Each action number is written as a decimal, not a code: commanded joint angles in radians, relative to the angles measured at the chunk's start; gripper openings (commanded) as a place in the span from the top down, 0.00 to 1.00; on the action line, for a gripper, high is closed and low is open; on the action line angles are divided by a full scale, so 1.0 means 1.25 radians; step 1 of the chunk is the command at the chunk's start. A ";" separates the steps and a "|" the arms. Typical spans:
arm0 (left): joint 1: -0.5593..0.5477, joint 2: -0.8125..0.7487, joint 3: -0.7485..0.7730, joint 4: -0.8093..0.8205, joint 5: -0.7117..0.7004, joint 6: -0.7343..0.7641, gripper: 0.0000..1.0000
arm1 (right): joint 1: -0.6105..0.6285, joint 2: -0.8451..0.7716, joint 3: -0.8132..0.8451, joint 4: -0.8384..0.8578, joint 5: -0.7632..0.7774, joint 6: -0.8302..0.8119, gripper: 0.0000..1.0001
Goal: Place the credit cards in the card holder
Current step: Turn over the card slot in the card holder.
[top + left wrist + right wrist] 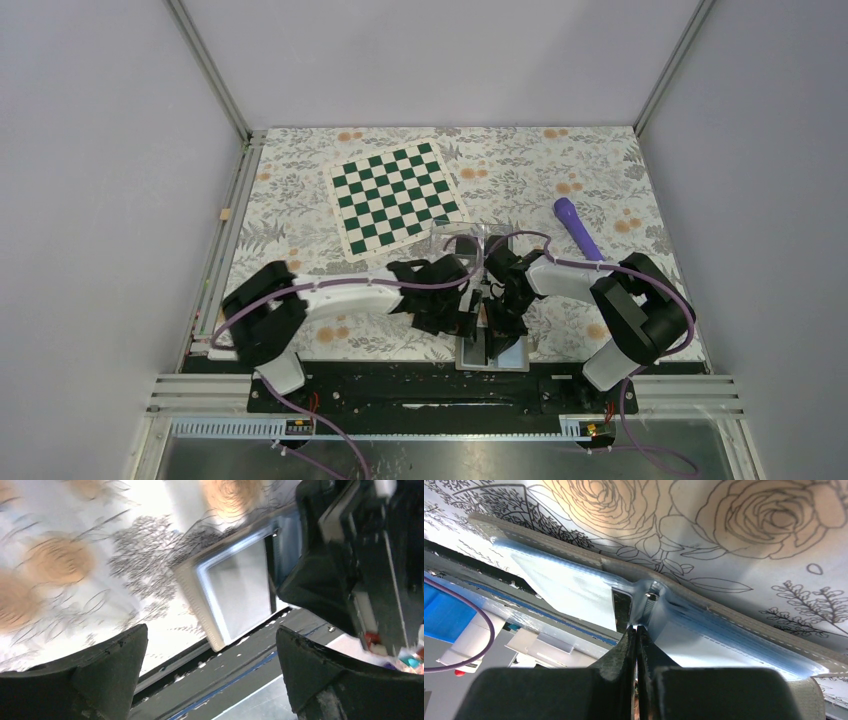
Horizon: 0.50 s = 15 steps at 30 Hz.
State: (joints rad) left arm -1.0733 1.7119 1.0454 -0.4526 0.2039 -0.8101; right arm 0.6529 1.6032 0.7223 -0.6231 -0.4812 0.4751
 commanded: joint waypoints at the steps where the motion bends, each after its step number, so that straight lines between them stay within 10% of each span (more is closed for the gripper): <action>1: -0.003 -0.225 -0.099 0.033 -0.238 -0.050 0.01 | 0.005 0.006 -0.013 0.024 0.046 -0.006 0.96; 9: 0.044 -0.520 -0.333 0.167 -0.340 -0.171 0.01 | 0.005 0.006 -0.013 0.024 0.051 -0.008 0.97; 15: 0.070 -0.487 -0.437 0.420 -0.134 -0.225 0.16 | 0.005 0.002 -0.015 0.024 0.051 -0.009 0.97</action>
State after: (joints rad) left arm -0.9920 1.0588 0.5350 -0.1661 -0.1032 -1.0206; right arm 0.6529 1.6032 0.7223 -0.6231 -0.4808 0.4751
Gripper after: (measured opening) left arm 0.863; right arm 0.043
